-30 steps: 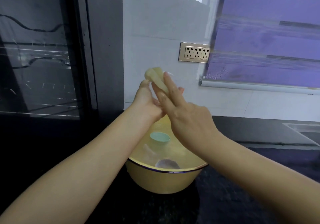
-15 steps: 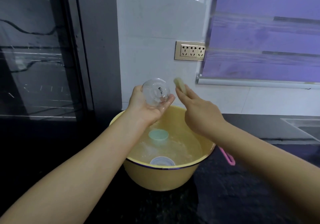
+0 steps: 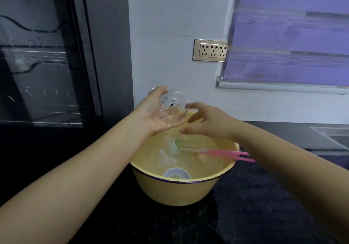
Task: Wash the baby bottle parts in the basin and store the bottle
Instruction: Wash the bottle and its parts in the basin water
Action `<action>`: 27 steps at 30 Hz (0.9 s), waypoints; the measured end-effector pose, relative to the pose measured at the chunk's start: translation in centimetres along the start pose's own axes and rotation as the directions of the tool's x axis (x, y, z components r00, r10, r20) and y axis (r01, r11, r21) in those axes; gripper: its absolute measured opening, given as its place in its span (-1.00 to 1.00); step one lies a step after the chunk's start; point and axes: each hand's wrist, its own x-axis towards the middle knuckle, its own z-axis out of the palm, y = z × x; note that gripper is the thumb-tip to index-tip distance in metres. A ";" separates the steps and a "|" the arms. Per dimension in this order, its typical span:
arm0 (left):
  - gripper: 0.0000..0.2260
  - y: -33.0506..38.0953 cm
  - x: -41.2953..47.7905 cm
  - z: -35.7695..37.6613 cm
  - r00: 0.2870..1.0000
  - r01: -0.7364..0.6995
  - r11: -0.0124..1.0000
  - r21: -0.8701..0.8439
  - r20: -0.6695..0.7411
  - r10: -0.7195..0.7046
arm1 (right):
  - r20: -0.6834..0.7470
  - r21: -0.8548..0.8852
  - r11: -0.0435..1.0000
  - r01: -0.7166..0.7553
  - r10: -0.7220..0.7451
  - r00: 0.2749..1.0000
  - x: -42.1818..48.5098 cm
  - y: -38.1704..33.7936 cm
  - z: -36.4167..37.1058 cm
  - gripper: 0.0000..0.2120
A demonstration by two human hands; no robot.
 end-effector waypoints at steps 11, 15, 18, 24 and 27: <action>-0.60 -0.3 -0.8 1.6 0.997 0.015 0.997 0.082 0.070 -0.021 | -0.374 0.164 0.953 0.257 -0.181 0.910 -0.1 -1.6 1.1 -0.15; -0.59 -0.2 -1.5 1.6 0.992 0.050 0.981 0.187 0.106 -0.071 | -0.461 0.017 0.960 0.279 -0.240 0.855 -0.2 -1.9 0.1 -0.27; -0.54 -0.3 -1.8 0.9 0.992 0.105 0.969 0.222 0.038 -0.117 | -0.411 0.014 0.969 0.245 -0.218 0.885 0.1 -2.1 -1.0 -0.35; -0.40 0.6 -1.3 -1.5 0.993 0.093 0.975 0.201 -0.086 -0.077 | -0.255 0.191 0.980 0.062 -0.012 0.967 1.1 -1.8 -3.1 -0.50; -0.60 1.0 -1.3 -2.2 0.993 0.073 0.968 0.240 -0.109 -0.048 | -0.173 0.154 0.988 0.018 0.009 0.985 1.2 -1.7 -3.7 -0.49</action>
